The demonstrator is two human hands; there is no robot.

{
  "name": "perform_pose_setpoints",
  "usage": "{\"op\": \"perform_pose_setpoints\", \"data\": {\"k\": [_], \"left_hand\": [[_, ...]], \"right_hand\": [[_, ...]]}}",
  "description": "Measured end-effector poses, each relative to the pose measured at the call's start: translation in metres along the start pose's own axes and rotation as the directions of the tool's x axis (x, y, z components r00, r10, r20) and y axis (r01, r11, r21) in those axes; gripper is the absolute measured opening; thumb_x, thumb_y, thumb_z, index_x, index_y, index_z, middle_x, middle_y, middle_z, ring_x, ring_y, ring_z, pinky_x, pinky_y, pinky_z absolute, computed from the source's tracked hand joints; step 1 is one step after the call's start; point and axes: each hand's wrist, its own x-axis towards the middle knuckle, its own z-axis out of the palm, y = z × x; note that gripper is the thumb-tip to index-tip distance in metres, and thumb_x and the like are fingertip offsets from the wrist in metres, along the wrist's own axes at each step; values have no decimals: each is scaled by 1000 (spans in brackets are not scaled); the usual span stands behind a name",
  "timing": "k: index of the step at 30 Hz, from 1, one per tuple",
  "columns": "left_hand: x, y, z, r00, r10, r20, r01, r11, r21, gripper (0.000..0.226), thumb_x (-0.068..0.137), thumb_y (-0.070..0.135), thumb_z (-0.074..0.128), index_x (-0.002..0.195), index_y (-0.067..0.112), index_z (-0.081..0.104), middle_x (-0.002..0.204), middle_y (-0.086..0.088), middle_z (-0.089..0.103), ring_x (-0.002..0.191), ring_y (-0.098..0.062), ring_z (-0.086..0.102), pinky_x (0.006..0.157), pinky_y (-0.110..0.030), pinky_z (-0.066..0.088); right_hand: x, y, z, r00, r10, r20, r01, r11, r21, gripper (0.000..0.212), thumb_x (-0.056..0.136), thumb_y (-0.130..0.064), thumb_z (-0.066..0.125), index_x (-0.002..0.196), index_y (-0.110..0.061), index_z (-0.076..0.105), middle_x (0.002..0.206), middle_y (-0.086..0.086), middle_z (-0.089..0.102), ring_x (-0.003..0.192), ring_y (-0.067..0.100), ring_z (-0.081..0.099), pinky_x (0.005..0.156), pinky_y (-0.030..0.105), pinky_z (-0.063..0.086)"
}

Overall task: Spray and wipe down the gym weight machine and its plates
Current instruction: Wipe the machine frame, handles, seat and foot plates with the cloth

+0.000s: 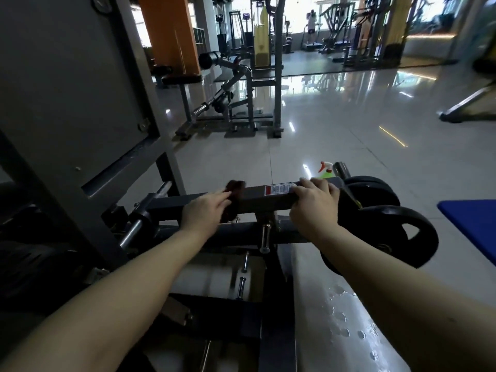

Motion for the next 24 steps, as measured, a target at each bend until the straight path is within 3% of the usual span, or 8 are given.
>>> {"op": "perform_pose_setpoints", "data": {"k": [4, 6, 9, 11, 13, 18, 22, 24], "left_hand": [[-10, -53, -26, 971, -240, -4, 240, 967, 91, 28, 99, 29, 63, 125, 21, 72, 133, -3, 68, 118, -30, 65, 94, -42, 53], [-17, -57, -32, 914, -393, -105, 392, 920, -29, 27, 98, 26, 65, 121, 14, 74, 124, -9, 72, 114, -33, 65, 93, -39, 51], [-34, -57, -29, 622, -773, -121, 649, 596, -472, 30, 102, 23, 61, 127, 9, 69, 122, -11, 70, 114, -33, 64, 95, -36, 49], [-39, -59, -25, 415, -909, -43, 651, 330, -684, 31, 102, 24, 60, 128, 8, 68, 124, -12, 69, 112, -32, 65, 100, -37, 50], [-38, -60, -26, 321, -947, -7, 595, 207, -777, 30, 101, 23, 61, 126, 7, 68, 122, -14, 70, 110, -31, 66, 97, -35, 51], [-19, -54, -21, 313, -950, -20, 500, 182, -846, 28, 98, 25, 67, 124, 17, 62, 127, -10, 64, 113, -29, 62, 94, -37, 52], [-3, -35, -5, 316, -949, -21, 540, 198, -818, 23, 97, 32, 67, 115, 24, 55, 124, -5, 56, 107, -23, 58, 87, -34, 49], [0, -7, 5, 297, -954, 36, 561, 144, -815, 20, 99, 35, 63, 110, 26, 49, 124, -3, 51, 106, -20, 54, 84, -32, 46]], "right_hand": [[-4, 3, -2, 999, -11, 40, 11, 1000, 6, 52, 89, -31, 57, 141, -30, 56, 157, 0, 44, 149, 27, 25, 120, 45, 11], [-4, 2, -3, 999, -14, 42, 14, 1000, -1, 51, 90, -36, 56, 140, -28, 56, 157, 2, 43, 150, 28, 22, 121, 48, 9], [-5, -8, 2, 998, -50, 24, 50, 999, -20, 49, 90, -36, 56, 138, -28, 56, 157, 3, 41, 151, 28, 19, 121, 52, 10], [-5, -18, 9, 997, -72, 21, 73, 997, -18, 51, 89, -36, 59, 140, -30, 53, 159, 5, 36, 152, 29, 14, 120, 53, 8], [-4, -27, 17, 995, -89, 40, 91, 995, -31, 57, 89, -36, 60, 145, -29, 48, 158, 5, 37, 151, 29, 15, 121, 53, 10], [-4, -32, 36, 996, -93, -14, 93, 994, -54, 64, 86, -37, 63, 147, -28, 44, 155, 5, 40, 148, 30, 21, 123, 55, 8], [-2, -24, 44, 987, -150, -55, 144, 985, -93, 70, 83, -39, 68, 148, -26, 43, 154, 6, 41, 147, 30, 23, 122, 55, 10], [-5, -23, 46, 985, -159, -62, 151, 983, -108, 75, 82, -38, 71, 150, -25, 42, 156, 8, 39, 148, 31, 23, 122, 54, 9]]}}
